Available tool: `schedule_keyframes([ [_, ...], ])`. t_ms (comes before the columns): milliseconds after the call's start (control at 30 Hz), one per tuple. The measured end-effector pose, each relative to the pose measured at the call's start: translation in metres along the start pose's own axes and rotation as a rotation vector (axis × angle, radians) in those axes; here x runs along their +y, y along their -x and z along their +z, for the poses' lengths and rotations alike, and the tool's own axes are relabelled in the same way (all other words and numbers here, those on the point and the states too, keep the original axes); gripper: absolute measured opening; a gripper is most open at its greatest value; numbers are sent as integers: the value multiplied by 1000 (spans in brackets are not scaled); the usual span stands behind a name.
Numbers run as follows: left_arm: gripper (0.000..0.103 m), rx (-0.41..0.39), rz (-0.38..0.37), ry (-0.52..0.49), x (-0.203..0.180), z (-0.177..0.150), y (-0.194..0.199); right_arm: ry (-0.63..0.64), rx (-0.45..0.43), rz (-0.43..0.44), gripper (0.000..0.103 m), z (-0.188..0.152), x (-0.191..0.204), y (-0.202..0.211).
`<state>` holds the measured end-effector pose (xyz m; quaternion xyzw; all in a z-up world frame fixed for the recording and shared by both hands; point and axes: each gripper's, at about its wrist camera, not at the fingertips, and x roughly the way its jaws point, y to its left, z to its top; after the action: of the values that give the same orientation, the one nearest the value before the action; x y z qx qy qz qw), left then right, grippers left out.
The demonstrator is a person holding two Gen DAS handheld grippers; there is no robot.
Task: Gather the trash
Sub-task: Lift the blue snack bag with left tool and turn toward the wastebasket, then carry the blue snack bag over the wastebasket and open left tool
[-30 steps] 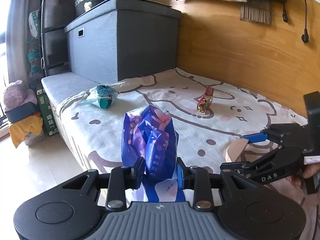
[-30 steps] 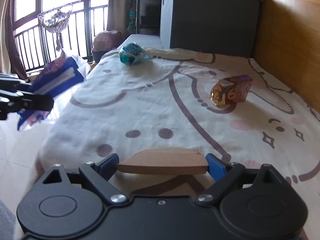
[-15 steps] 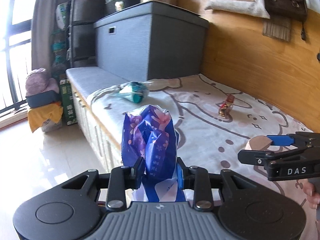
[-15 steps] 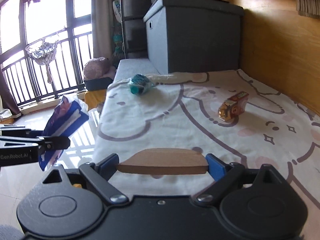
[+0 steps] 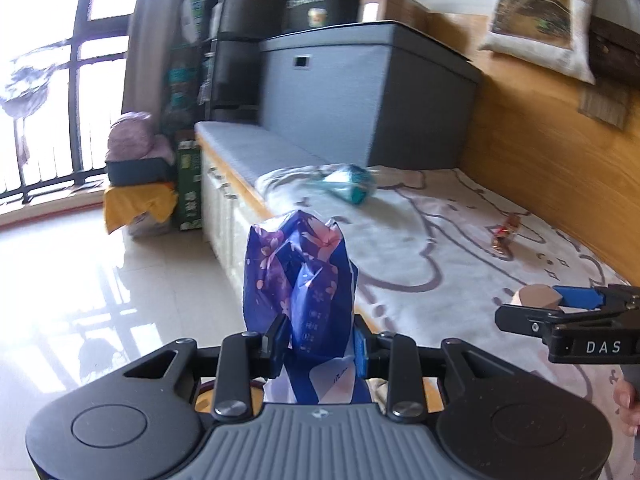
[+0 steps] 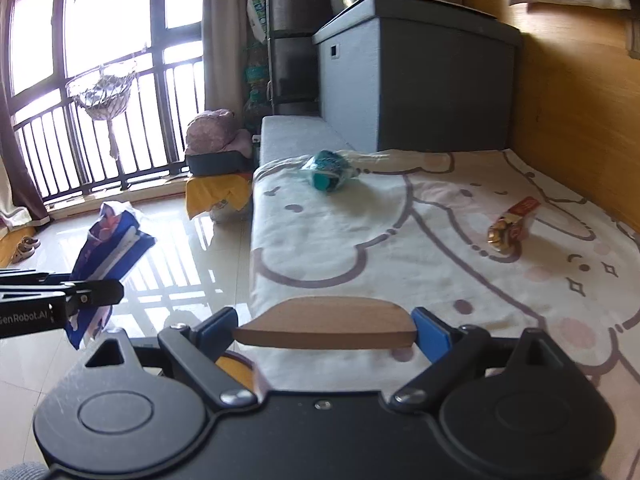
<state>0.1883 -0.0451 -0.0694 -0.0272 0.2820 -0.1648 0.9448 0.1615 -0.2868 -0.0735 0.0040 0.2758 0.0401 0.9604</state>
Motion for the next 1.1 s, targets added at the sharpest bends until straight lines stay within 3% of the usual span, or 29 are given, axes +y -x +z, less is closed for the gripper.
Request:
schedule_keyframes([
  [533, 34, 44, 101, 191, 88, -41, 2, 42, 86, 92, 93, -14, 81, -31],
  [800, 34, 114, 106, 291, 123, -71, -24, 54, 166, 130, 93, -29, 112, -61],
  [1100, 34, 232, 69, 457, 153, -104, -78, -32, 272, 166, 93, -45, 130, -105],
])
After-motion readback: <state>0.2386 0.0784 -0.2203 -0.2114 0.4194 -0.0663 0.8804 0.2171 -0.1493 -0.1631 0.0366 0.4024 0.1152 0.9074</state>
